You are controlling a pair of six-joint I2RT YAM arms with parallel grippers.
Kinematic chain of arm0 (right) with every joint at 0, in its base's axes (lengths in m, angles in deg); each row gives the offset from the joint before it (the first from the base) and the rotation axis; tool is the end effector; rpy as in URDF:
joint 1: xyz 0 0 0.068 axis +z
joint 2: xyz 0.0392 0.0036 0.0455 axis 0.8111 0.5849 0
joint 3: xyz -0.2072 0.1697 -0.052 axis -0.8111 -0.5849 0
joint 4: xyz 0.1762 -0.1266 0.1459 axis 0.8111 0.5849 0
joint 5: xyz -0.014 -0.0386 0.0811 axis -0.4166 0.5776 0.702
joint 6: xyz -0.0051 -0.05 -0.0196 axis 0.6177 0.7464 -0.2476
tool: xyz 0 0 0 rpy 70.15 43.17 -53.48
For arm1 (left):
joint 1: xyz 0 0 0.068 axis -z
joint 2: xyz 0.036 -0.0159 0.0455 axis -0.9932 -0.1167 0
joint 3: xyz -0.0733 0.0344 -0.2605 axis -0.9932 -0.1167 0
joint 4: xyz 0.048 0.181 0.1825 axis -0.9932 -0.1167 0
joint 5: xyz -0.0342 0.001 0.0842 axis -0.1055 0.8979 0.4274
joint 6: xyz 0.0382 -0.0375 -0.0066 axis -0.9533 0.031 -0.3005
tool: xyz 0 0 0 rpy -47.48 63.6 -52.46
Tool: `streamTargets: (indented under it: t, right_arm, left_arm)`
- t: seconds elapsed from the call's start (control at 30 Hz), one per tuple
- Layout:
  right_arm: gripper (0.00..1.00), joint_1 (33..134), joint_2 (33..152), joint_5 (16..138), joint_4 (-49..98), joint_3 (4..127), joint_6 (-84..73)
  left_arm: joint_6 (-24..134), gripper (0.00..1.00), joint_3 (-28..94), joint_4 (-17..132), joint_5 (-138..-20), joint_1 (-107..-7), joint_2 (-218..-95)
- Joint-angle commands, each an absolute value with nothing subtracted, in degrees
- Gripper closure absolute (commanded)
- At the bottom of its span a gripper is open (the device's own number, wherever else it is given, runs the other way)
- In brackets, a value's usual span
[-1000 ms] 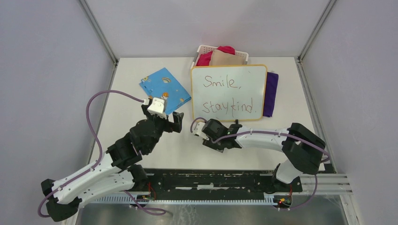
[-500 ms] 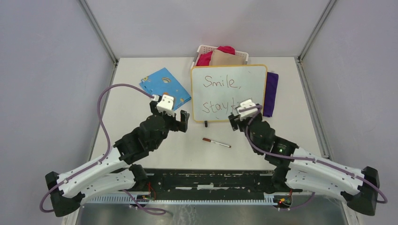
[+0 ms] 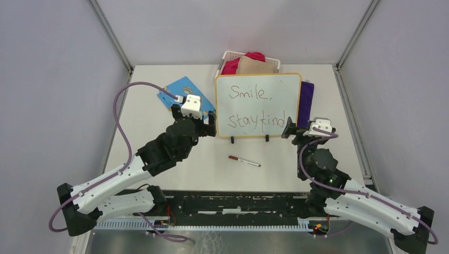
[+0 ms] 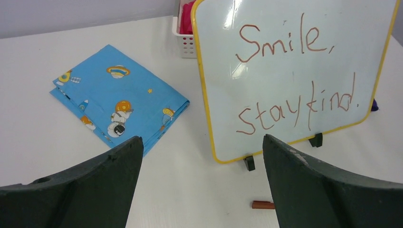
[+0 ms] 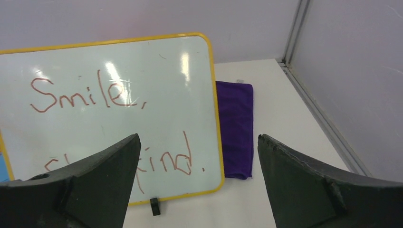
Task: Write a sentence on the whiteboard
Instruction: Reset both arms
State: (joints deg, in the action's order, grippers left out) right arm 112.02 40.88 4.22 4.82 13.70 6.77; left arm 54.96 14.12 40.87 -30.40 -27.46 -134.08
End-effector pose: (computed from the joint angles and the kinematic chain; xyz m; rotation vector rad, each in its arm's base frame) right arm 0.0947 0.0897 0.2999 0.1948 1.4614 -0.0174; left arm 0.1345 -0.1573 0.3600 0.1919 1.7563 -0.2157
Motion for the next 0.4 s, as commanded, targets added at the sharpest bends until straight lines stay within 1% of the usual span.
streamTargets:
  t: [0.0, 0.13, 0.23, 0.37]
  right_arm:
    - [0.02, 109.6, 46.5, 7.8, 17.3, 23.4, -0.6]
    - [0.02, 102.3, 51.9, 19.3, 23.7, 29.7, -7.7]
    - [0.02, 97.1, 53.6, 27.1, 24.8, 30.2, -10.7]
    - [0.02, 96.0, 54.0, 29.2, 22.6, 28.0, -11.8]
  left_arm:
    - [54.0, 0.0, 10.9, 46.7, -26.6, -27.6, -132.9]
    - [54.4, 0.0, 8.2, 48.5, -29.6, -27.6, -131.2]
    - [55.4, 0.0, 8.2, 47.6, -30.6, -27.6, -130.9]
    - [55.8, 0.0, 8.1, 47.1, -31.6, -27.6, -130.6]
